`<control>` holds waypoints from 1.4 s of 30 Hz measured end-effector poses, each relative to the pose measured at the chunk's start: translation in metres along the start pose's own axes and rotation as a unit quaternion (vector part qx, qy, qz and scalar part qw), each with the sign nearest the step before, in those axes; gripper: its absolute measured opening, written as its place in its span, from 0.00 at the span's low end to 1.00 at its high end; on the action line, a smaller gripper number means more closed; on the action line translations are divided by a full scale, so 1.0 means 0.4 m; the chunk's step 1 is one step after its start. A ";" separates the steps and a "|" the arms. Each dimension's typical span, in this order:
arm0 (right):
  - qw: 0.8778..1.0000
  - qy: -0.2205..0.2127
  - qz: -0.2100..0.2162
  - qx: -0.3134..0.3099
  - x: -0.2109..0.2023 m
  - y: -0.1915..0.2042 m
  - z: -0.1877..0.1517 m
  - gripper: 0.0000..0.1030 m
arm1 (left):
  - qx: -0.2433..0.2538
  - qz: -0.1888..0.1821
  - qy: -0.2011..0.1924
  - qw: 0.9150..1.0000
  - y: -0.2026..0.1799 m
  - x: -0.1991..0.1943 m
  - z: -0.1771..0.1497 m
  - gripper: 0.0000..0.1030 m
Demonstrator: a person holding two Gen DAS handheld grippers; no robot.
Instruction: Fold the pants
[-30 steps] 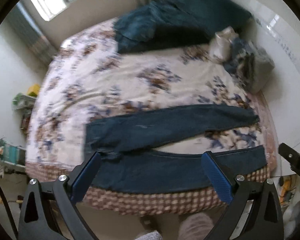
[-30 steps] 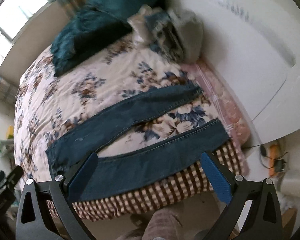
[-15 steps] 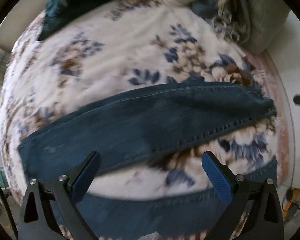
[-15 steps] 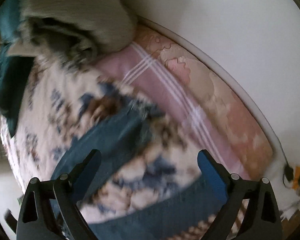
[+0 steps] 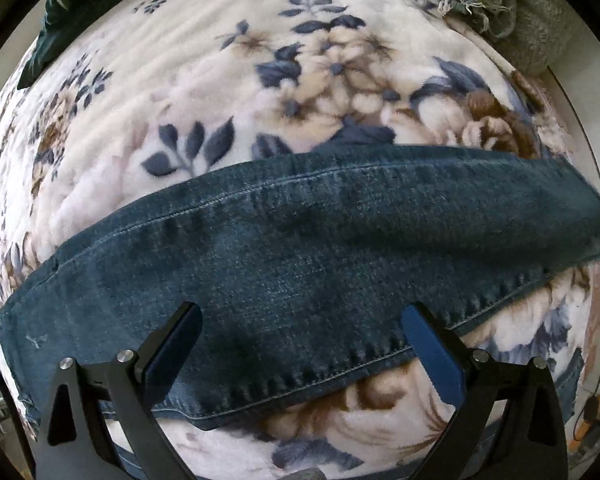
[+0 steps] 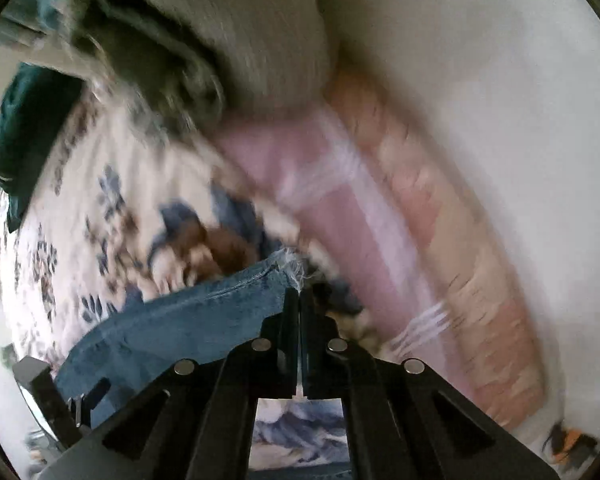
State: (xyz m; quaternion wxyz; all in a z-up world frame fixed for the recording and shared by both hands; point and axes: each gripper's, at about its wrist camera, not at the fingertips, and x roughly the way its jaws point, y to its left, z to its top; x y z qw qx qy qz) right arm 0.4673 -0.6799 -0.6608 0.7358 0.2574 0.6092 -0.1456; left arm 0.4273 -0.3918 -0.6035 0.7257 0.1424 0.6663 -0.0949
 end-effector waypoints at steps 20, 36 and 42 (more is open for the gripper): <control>0.995 0.033 -0.034 -0.082 0.107 0.142 -0.022 0.08 | -0.017 -0.014 0.010 1.000 0.033 0.041 -0.015 1.00; 0.979 0.109 -0.128 -0.114 0.235 0.082 -0.029 0.21 | -0.026 -0.035 0.022 0.999 0.171 0.066 -0.055 1.00; 0.988 0.098 -0.063 -0.100 0.107 0.138 -0.062 0.77 | -0.077 -0.032 -0.008 0.997 0.324 0.003 -0.112 1.00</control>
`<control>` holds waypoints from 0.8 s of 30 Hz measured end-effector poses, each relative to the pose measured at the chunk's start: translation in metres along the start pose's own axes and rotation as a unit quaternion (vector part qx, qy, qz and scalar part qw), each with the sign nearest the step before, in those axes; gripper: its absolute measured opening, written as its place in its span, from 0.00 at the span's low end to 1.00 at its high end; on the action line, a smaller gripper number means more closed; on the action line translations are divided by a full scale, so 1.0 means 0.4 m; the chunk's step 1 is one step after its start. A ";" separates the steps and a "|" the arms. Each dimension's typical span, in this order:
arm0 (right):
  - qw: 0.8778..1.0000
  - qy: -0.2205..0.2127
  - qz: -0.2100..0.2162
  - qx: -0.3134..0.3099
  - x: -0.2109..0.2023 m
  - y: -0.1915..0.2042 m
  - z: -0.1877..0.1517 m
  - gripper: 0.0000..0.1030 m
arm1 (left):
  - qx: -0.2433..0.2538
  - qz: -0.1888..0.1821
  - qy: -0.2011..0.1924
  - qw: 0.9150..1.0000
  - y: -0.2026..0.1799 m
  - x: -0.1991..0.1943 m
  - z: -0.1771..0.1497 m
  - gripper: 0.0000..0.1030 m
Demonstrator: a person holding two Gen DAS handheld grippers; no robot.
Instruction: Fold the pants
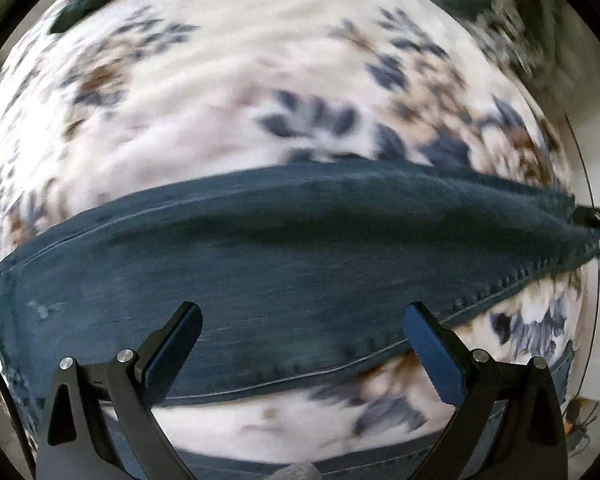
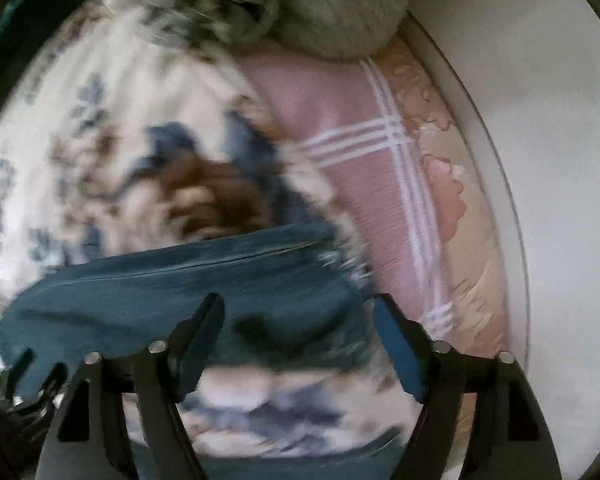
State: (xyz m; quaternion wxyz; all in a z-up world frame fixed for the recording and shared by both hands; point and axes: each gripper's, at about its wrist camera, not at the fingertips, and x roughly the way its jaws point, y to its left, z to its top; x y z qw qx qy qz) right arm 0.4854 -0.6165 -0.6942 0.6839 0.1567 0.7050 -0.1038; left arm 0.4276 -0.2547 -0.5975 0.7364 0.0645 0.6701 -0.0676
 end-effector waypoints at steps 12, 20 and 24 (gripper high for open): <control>0.962 0.038 0.034 -0.267 -0.059 0.648 -0.058 0.77 | -0.075 0.098 -0.010 0.992 0.413 -0.070 0.014 1.00; 0.909 0.089 -0.080 -0.399 0.112 0.913 -0.035 0.77 | 0.107 0.150 0.048 0.982 0.451 0.042 0.100 1.00; 0.905 0.133 -0.080 -0.396 0.151 0.905 -0.023 0.77 | 0.172 0.106 0.087 0.975 0.450 0.146 0.122 0.97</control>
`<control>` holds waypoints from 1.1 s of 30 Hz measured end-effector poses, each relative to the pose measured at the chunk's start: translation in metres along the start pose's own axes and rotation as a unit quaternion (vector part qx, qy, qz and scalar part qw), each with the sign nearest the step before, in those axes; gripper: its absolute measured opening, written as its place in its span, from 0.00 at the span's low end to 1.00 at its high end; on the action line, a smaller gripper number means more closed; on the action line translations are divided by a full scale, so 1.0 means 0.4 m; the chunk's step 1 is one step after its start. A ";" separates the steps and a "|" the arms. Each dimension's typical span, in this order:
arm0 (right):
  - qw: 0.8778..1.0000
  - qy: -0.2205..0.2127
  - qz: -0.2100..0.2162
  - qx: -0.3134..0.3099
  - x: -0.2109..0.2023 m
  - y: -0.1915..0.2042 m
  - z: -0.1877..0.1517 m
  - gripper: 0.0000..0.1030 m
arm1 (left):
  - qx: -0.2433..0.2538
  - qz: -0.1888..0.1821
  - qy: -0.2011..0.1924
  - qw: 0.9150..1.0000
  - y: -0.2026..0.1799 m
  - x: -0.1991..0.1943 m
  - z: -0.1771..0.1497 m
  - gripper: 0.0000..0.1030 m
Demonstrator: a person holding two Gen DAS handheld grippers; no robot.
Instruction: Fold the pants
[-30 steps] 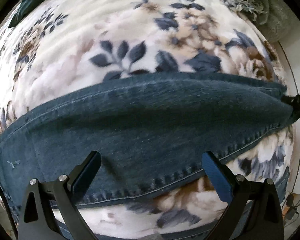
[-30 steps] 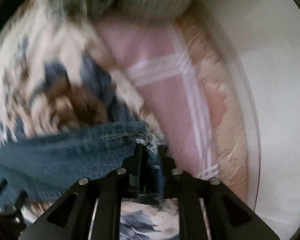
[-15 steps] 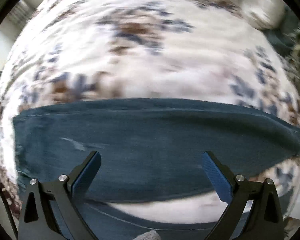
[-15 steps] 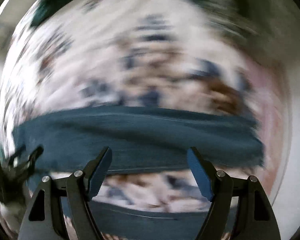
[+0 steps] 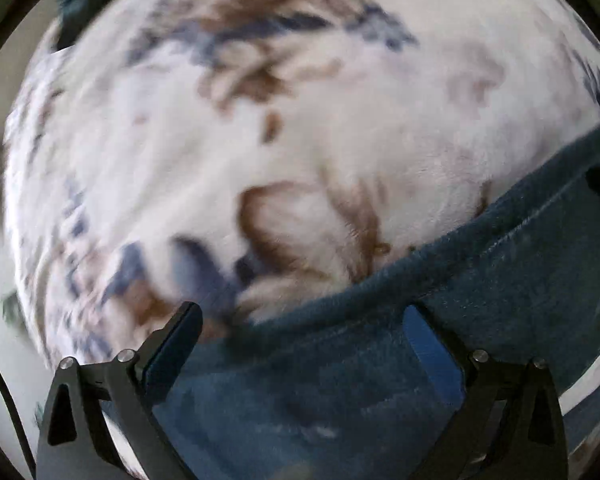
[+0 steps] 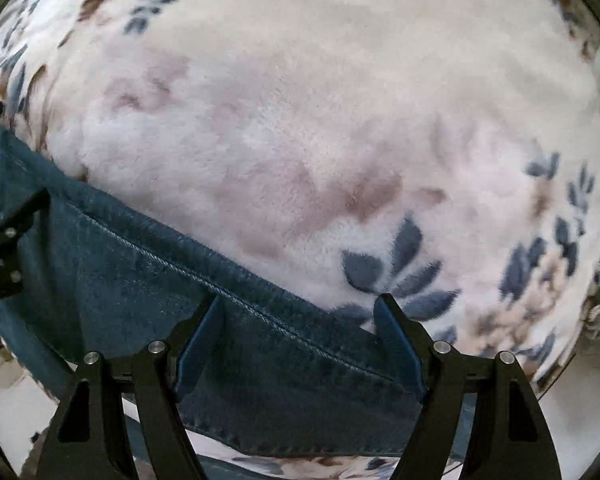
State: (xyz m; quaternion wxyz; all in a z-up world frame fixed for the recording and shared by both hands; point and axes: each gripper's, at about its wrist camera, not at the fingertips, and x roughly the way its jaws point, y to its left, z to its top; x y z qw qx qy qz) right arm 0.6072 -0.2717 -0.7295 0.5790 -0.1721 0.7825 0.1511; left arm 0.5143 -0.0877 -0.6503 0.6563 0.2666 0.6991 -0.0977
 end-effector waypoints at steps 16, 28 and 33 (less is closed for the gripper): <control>0.991 -0.112 0.014 0.066 -0.191 -0.012 -0.328 0.08 | -0.022 -0.087 -0.094 0.991 0.014 -0.134 -0.083 0.06; 0.979 -0.192 0.013 0.074 -0.279 0.171 -0.525 0.07 | -0.181 -0.084 -0.124 0.972 -0.107 -0.350 -0.361 0.05; 0.978 -0.194 0.027 0.070 -0.165 0.287 -0.599 0.07 | -0.219 -0.096 -0.088 0.967 -0.222 -0.329 -0.521 0.04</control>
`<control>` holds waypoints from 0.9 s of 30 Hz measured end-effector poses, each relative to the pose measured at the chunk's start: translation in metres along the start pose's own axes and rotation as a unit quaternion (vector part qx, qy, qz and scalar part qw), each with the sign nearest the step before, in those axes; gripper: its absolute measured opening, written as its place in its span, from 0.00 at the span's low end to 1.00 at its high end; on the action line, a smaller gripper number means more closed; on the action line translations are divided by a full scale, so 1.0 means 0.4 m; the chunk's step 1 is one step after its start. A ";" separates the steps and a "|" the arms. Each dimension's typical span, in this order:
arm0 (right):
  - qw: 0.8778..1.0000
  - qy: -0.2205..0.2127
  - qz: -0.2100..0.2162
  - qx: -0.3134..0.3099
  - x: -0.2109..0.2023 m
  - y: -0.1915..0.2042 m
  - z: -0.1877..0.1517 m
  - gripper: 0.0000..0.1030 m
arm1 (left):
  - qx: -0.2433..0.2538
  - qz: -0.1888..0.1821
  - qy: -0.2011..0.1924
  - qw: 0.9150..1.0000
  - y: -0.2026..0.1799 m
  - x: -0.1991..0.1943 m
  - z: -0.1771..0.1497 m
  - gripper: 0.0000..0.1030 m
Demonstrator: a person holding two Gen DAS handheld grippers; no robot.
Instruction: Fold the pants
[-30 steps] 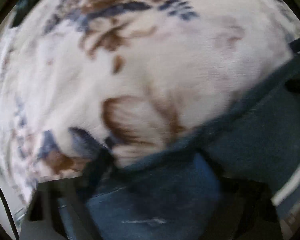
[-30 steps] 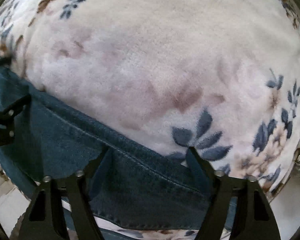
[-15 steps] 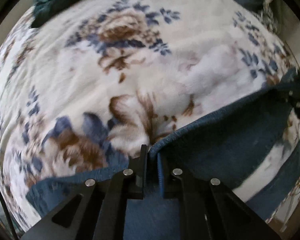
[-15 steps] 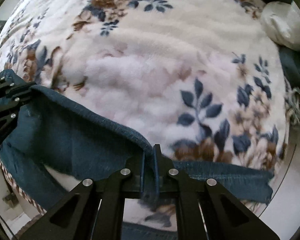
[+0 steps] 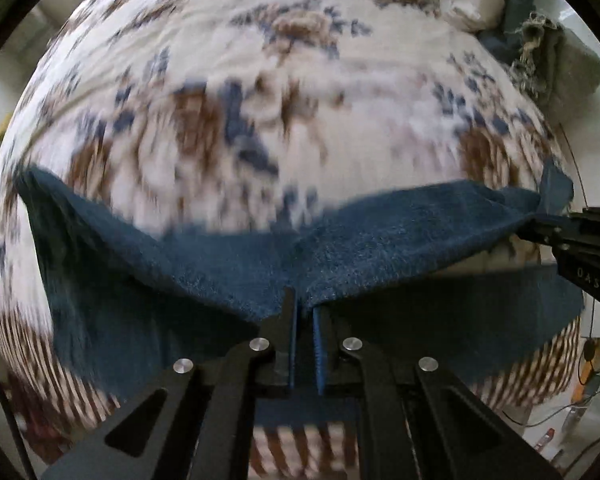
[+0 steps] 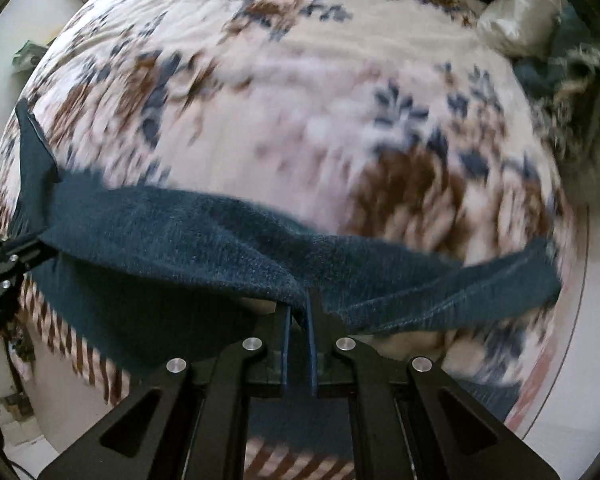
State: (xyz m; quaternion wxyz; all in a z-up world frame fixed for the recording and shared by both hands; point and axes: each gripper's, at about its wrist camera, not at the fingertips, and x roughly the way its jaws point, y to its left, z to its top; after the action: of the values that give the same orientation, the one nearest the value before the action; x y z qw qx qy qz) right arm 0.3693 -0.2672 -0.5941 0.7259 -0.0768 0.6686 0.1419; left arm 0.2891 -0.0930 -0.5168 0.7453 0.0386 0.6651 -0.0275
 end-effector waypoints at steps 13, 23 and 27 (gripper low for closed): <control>0.995 0.093 -0.005 -0.037 0.250 0.069 -0.244 0.16 | -0.067 0.010 0.105 0.992 -0.003 0.236 -0.194 0.10; 0.964 0.049 0.098 0.242 0.049 -0.286 -0.242 0.93 | -0.086 0.079 0.022 0.993 -0.022 0.041 -0.162 0.88; 0.928 0.022 0.045 0.368 0.065 -0.515 -0.207 0.92 | -0.063 0.115 0.015 0.991 -0.053 0.096 -0.095 0.88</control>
State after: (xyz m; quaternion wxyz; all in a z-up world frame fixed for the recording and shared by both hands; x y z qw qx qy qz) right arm 0.3560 -0.4845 -0.6440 0.6810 0.2228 0.6926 -0.0834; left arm 0.2539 -0.1100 -0.5597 0.7344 0.0685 0.6677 0.1012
